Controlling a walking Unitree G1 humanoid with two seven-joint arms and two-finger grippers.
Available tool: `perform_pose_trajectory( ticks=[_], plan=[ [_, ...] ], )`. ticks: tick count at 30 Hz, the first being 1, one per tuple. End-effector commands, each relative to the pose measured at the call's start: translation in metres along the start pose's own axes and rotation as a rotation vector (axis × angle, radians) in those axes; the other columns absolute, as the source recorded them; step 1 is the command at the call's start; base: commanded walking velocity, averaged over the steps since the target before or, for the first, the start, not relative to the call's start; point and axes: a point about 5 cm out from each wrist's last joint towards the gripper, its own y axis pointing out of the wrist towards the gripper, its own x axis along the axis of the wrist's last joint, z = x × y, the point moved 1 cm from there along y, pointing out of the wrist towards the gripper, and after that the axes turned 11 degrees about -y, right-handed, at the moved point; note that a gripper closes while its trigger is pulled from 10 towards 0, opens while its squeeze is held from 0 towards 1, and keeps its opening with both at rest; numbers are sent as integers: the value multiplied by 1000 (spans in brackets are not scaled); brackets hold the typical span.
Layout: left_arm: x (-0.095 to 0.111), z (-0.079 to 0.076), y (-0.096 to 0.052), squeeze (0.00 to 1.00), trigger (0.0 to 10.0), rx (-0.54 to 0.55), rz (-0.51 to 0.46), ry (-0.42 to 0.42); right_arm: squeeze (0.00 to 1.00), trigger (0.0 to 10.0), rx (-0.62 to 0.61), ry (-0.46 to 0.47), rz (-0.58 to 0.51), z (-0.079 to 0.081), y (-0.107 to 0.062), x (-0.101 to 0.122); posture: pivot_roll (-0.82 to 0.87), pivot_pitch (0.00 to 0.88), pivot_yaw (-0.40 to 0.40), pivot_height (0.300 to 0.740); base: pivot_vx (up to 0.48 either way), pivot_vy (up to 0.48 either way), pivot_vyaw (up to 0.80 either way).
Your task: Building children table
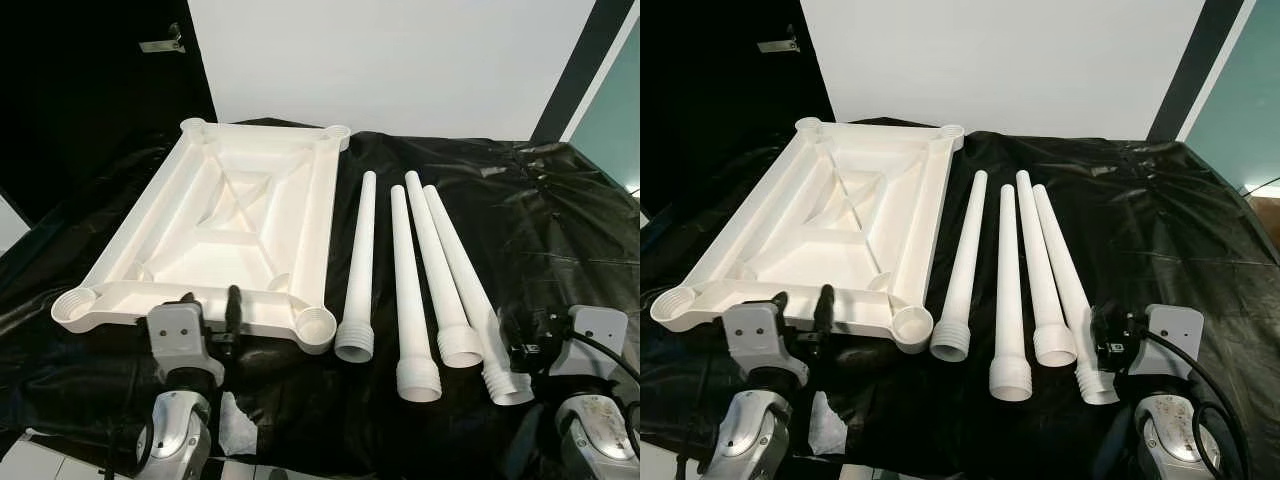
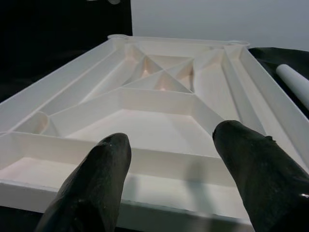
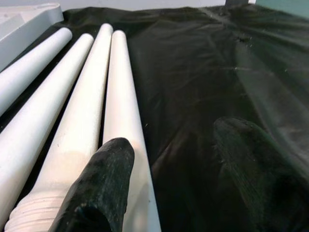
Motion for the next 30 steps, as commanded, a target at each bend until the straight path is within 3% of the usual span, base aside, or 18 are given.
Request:
perform_pose_trajectory(
  ticks=[1,9,10,13,21,28,30],
  plan=[
    [0,-8,0,0,10000,-99,22,3,0,10000,19,40,24,0,6,1,217,0,-19,740,0,0,0],
    [-3,-16,4,0,10000,-159,65,-16,0,10000,83,131,65,-3,28,12,209,0,-15,740,0,0,0],
    [-1,-20,5,0,10000,-186,62,-15,35,10000,106,148,77,-3,31,14,211,0,-14,740,0,0,0],
    [5,-21,6,0,10000,-204,48,-16,12,10000,130,162,121,-2,32,12,211,0,-16,740,0,0,0],
    [1,-18,4,0,10000,-181,53,-16,0,10000,170,172,248,5,31,-5,211,0,-28,740,0,0,0],
    [0,-25,9,0,10000,-186,52,-28,0,10000,239,166,327,6,44,-6,204,0,-33,740,0,0,0],
    [-1,-29,11,0,10000,-194,49,-30,0,10000,325,152,351,14,54,-3,211,0,-40,740,0,0,0]
  ],
)
